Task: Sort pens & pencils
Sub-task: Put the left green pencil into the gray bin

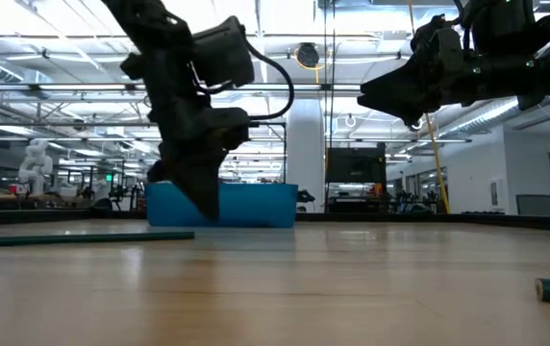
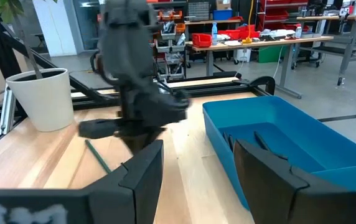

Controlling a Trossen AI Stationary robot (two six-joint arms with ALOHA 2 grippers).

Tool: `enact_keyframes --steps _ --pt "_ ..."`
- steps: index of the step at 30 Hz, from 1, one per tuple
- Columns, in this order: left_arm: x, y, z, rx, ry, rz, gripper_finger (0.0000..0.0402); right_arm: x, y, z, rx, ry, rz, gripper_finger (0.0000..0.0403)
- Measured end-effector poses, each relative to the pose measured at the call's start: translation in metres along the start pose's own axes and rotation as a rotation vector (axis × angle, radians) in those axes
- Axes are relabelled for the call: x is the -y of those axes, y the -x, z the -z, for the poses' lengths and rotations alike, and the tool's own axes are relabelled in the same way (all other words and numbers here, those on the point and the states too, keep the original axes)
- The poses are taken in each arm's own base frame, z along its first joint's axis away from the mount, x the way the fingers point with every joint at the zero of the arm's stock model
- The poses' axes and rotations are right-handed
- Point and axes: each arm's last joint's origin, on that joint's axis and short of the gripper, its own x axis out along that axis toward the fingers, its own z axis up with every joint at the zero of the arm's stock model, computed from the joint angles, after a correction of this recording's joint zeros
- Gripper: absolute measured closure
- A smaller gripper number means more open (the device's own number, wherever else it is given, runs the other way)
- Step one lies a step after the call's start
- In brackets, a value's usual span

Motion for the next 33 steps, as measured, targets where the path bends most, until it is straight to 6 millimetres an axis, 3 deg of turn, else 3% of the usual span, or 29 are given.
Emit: enact_keyframes --steps 3,6,11,14,23,27,33 --pt "-0.006 0.008 -0.008 -0.013 -0.017 0.000 0.0401 0.000 0.000 0.000 -0.003 0.000 0.000 0.0218" --pt "0.003 0.027 -0.005 -0.016 -0.053 0.002 0.0401 0.000 0.000 0.001 -0.010 0.000 0.001 0.0218" --pt "0.022 0.057 0.026 -0.078 -0.062 -0.057 0.0401 0.000 0.000 0.001 -0.014 0.001 0.002 0.0218" --pt "0.033 0.067 0.056 -0.183 -0.065 -0.106 0.0401 0.000 0.000 0.001 -0.014 0.003 0.002 0.0218" --pt "0.073 0.061 0.127 -0.301 -0.115 -0.157 0.0355 0.000 0.000 0.001 -0.011 0.001 0.002 0.0218" --pt "0.081 0.051 0.141 -0.269 -0.118 -0.163 0.0316 0.000 0.000 0.000 -0.005 0.001 0.001 0.0218" --pt "0.076 0.038 0.143 -0.315 -0.071 -0.252 0.0269 0.000 0.000 0.001 -0.012 0.000 0.002 0.0218"
